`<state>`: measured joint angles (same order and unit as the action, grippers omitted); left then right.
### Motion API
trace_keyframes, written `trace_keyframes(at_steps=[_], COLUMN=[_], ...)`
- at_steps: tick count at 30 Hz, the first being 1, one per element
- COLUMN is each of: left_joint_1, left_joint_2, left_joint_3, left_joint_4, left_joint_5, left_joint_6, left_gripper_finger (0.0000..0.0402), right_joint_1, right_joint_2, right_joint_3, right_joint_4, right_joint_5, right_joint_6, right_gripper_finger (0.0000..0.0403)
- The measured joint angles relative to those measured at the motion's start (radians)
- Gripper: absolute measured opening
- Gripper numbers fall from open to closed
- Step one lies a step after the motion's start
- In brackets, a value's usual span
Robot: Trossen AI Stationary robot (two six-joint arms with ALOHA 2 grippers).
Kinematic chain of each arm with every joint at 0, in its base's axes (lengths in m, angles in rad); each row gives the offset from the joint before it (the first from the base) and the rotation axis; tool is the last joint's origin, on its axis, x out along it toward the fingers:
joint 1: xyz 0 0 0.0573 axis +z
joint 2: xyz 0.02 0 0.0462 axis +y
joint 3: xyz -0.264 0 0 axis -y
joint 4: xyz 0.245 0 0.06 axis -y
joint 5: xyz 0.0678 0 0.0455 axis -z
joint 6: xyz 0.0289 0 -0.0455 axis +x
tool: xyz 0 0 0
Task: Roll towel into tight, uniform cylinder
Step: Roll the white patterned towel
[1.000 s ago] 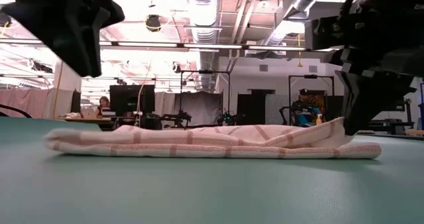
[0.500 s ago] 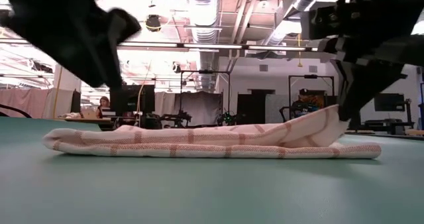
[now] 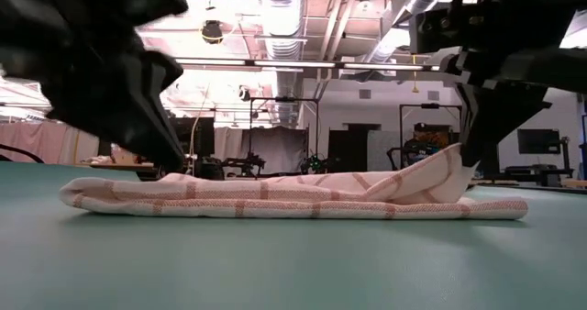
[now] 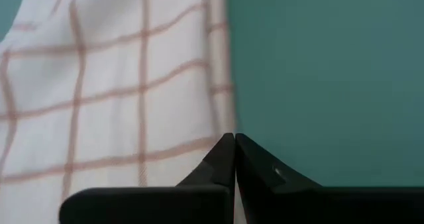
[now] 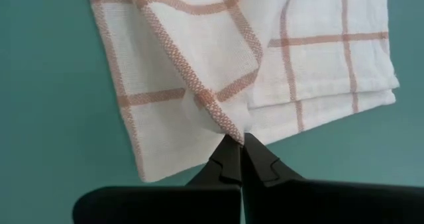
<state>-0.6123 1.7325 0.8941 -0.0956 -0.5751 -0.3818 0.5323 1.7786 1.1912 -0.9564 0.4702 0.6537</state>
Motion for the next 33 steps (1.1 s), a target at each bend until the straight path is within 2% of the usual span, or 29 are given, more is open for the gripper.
trace_keyframes(at_steps=[4, 8, 13, 16, 21, 23, 25, 27, 31, 33], left_joint_1=[0.009, 0.034, 0.07, 0.08, 0.082, 0.08, 0.081, 0.081, 0.079, 0.08], left_joint_2=[0.021, 0.021, 0.038, 0.036, 0.036, 0.036, 0.036, 0.036, 0.036, 0.036], left_joint_3=[0.0, 0.0, -0.019, -0.027, -0.028, -0.028, -0.028, -0.028, -0.028, -0.028], left_joint_4=[-0.058, -0.17, -0.184, -0.146, -0.152, -0.154, -0.157, -0.16, -0.164, -0.173], left_joint_5=[-0.032, -0.08, -0.001, 0.038, 0.065, 0.068, 0.083, 0.092, 0.092, 0.097], left_joint_6=[-0.083, -0.228, -0.242, -0.245, -0.251, -0.251, -0.259, -0.275, -0.293, -0.293], left_gripper_finger=[0.0, 0.0, 0.0, 0.0, 0.0, 0.0, 0.0, 0.0, 0.0, 0.0], right_joint_1=[0.001, 0.002, -0.016, -0.053, -0.132, -0.146, -0.14, -0.113, -0.032, 0.004], right_joint_2=[0.0, -0.004, -0.018, -0.026, -0.034, -0.034, -0.034, -0.035, -0.031, -0.024], right_joint_3=[0.0, 0.007, 0.03, 0.047, 0.123, 0.172, 0.206, 0.212, 0.147, 0.101], right_joint_4=[-0.004, -0.03, -0.084, -0.216, -0.458, -0.523, -0.551, -0.494, -0.288, -0.222], right_joint_5=[0.0, -0.027, -0.041, 0.036, 0.239, 0.334, 0.378, 0.336, 0.138, 0.083], right_joint_6=[-0.023, -0.134, -0.274, -0.287, -0.296, -0.222, -0.137, -0.136, -0.213, -0.197], right_gripper_finger=[0.0006, 0.0006, 0.0006, 0.0006, 0.0006, 0.0006, 0.0006, 0.0006, 0.0006, 0.0006])
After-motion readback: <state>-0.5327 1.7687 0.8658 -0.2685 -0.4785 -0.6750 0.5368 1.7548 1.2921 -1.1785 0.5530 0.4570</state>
